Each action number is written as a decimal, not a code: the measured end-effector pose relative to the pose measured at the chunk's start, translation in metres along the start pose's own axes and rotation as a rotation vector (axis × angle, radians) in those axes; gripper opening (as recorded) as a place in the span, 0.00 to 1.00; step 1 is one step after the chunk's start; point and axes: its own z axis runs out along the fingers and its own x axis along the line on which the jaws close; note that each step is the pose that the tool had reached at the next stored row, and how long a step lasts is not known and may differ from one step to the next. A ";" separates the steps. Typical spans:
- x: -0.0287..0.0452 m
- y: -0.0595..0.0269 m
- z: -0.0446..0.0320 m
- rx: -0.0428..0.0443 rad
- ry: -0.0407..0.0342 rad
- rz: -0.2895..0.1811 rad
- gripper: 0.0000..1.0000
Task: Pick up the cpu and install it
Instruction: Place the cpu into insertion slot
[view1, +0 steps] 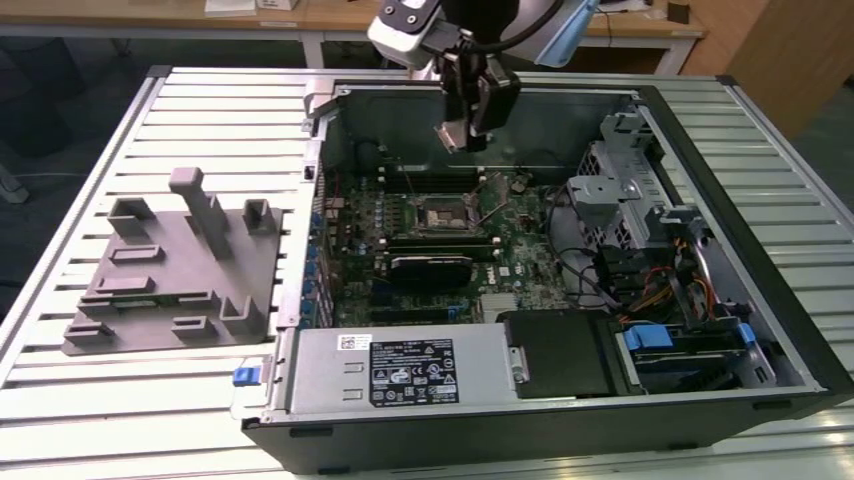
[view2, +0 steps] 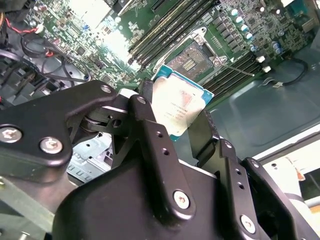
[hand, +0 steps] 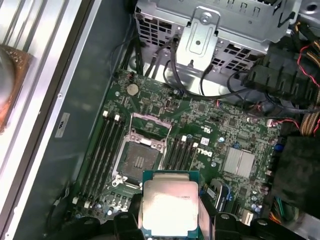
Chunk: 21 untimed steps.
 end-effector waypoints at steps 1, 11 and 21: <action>0.0000 0.0000 0.0000 0.0000 -0.0006 0.007 0.53; 0.0001 -0.0001 0.0010 0.0004 -0.0099 0.118 0.53; 0.0063 0.0015 0.0045 0.0008 -0.0190 0.228 0.53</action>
